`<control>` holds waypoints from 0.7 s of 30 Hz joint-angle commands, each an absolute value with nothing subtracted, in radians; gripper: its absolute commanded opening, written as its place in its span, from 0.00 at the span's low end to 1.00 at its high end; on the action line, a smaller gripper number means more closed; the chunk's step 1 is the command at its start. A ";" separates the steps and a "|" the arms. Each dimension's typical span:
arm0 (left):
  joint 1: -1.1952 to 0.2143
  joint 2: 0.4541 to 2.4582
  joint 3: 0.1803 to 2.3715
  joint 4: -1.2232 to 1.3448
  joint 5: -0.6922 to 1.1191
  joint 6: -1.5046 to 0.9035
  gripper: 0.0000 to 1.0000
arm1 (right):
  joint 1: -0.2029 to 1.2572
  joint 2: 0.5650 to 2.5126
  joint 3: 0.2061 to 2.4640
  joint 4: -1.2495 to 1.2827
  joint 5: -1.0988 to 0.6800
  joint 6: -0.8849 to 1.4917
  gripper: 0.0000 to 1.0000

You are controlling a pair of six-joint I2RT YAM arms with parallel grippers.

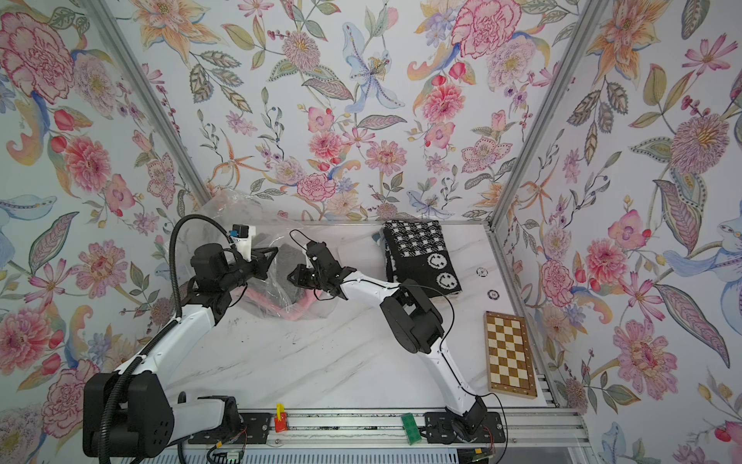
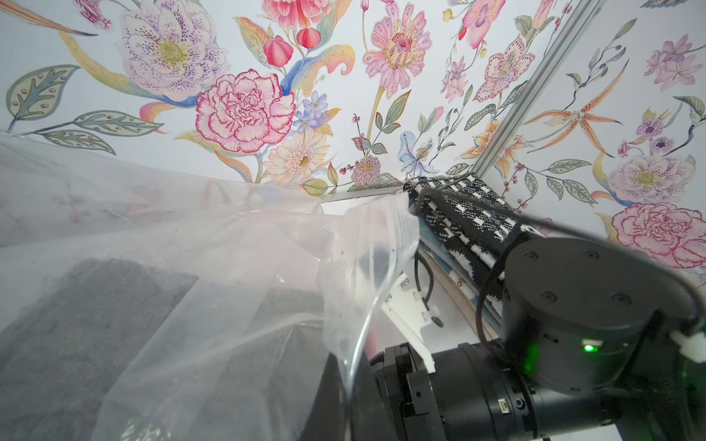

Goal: Take the blanket out of the vacuum bag
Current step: Take out the blanket from the vacuum bag.

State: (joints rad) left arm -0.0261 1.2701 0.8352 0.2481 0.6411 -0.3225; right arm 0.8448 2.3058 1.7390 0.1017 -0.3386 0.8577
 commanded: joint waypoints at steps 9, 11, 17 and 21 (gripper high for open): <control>-0.005 1.264 0.833 0.279 0.664 -0.336 0.01 | 0.849 2.230 1.544 0.203 -0.319 0.902 0.81; -0.005 1.264 0.833 0.281 0.664 -0.337 0.01 | 0.848 2.224 1.523 0.222 -0.322 0.909 0.81; -0.001 1.258 0.833 0.280 0.665 -0.336 0.01 | 0.834 2.259 1.553 0.219 -0.340 0.917 0.82; 0.001 1.258 0.833 0.281 0.666 -0.337 0.01 | 0.836 2.295 1.623 0.187 -0.348 0.906 0.83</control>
